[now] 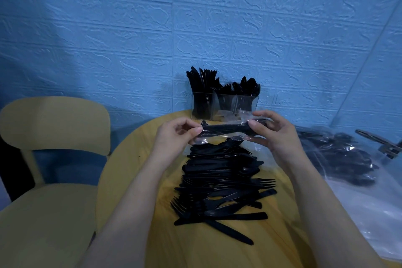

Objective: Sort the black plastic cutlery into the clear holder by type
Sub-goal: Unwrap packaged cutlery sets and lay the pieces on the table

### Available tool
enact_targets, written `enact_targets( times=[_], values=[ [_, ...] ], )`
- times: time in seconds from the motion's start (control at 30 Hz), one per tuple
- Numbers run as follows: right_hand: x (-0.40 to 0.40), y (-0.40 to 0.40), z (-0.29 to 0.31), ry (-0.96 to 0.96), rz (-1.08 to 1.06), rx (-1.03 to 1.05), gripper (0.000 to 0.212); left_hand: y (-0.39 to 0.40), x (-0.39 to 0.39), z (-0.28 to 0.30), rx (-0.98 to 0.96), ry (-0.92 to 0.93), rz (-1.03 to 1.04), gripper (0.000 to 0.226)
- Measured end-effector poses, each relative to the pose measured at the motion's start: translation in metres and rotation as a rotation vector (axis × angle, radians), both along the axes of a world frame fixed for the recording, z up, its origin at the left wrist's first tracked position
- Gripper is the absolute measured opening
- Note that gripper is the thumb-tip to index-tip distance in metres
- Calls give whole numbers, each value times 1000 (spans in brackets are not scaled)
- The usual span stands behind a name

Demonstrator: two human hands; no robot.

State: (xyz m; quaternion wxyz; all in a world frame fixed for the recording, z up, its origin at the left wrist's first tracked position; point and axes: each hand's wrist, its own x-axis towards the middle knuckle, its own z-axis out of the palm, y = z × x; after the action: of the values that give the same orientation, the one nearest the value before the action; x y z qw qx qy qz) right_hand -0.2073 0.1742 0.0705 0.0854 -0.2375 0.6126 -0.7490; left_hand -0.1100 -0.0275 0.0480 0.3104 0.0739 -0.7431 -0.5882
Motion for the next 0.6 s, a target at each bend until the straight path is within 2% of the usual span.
enact_targets(
  times=[0.1,0.2,0.3,0.37,0.43,0.5,0.6],
  values=[
    [-1,-1,1,-77,-17,0,10,3,-1,0,-9,52,57,21],
    [-1,-6,0,-248,-6,-27,11,7,0,4,53,116,60,19],
    [1,-13,-1,-402,-17,-97,9,13,4,13,340,181,-94,8],
    [2,-18,-3,-473,-20,-173,15,13,1,13,507,206,-258,36],
    [5,-22,-2,-492,-4,-218,12,13,-1,12,518,196,-341,66],
    [9,-26,1,-468,14,-240,6,17,-2,12,485,185,-396,79],
    [14,-26,4,-346,13,-225,15,25,-1,14,510,208,-312,51]
  ],
)
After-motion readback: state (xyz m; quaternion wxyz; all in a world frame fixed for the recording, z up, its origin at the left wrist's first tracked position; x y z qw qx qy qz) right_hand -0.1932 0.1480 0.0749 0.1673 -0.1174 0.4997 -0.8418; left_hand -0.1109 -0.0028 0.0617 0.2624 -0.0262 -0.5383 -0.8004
